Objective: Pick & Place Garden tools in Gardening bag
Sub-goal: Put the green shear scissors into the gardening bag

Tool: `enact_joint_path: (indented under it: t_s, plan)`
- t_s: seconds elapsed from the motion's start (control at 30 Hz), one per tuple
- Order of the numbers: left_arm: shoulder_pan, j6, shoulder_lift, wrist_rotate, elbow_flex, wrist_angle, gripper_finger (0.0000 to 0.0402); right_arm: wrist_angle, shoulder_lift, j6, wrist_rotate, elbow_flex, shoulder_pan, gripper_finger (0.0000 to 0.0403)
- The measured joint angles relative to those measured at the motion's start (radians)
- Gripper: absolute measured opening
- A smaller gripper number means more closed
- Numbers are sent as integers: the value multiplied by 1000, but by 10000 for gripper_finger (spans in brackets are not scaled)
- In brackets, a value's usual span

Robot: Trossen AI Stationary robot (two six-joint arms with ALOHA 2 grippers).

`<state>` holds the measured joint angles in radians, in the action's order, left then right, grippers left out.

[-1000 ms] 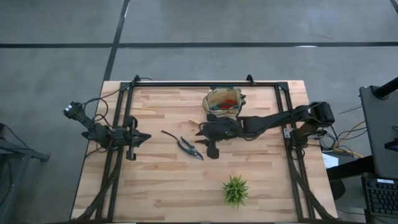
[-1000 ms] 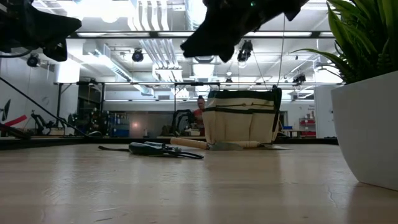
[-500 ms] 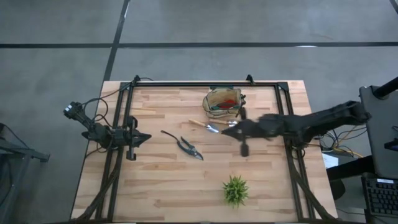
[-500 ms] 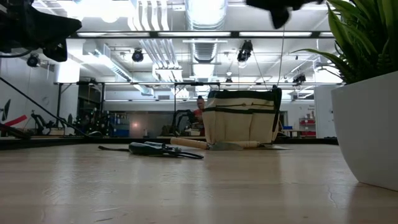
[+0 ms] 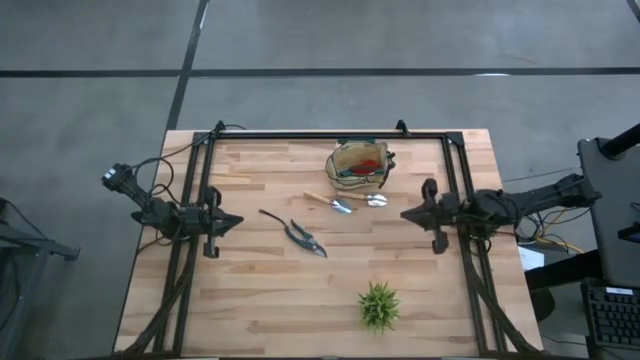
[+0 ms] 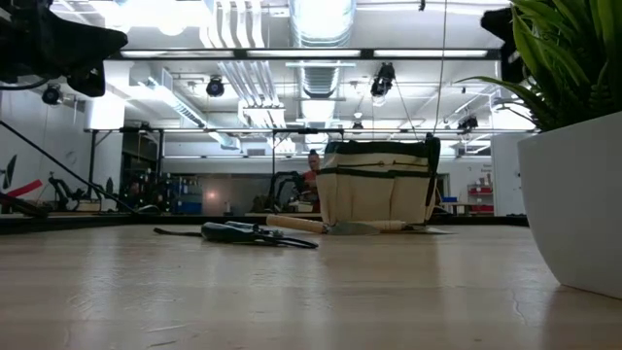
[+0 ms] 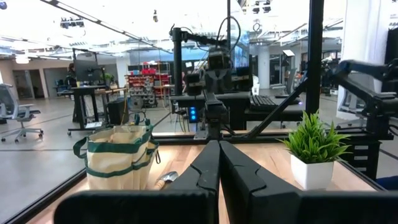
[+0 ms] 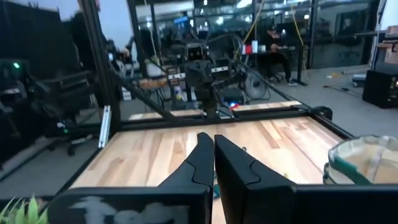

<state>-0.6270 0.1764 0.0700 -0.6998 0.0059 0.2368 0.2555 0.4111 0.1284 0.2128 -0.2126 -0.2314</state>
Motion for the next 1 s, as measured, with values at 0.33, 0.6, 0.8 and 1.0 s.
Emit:
enact_joint_path:
  t_s: [0.33, 0.6, 0.8, 1.0]
  plan:
    - [0, 0, 0, 0, 0, 2, 14, 10, -273, -83, 0, 193, 0, 8]
    - [0, -45, 0, -3, 7, 22, 14, -39, -342, -27, -4, 204, 0, 8]
    - [0, -250, 0, 5, 3, 105, 14, -79, -353, -27, -4, 204, 0, 8]
    - [0, -423, 4, -50, 9, 125, 14, -94, -344, -21, -4, 204, 0, 8]
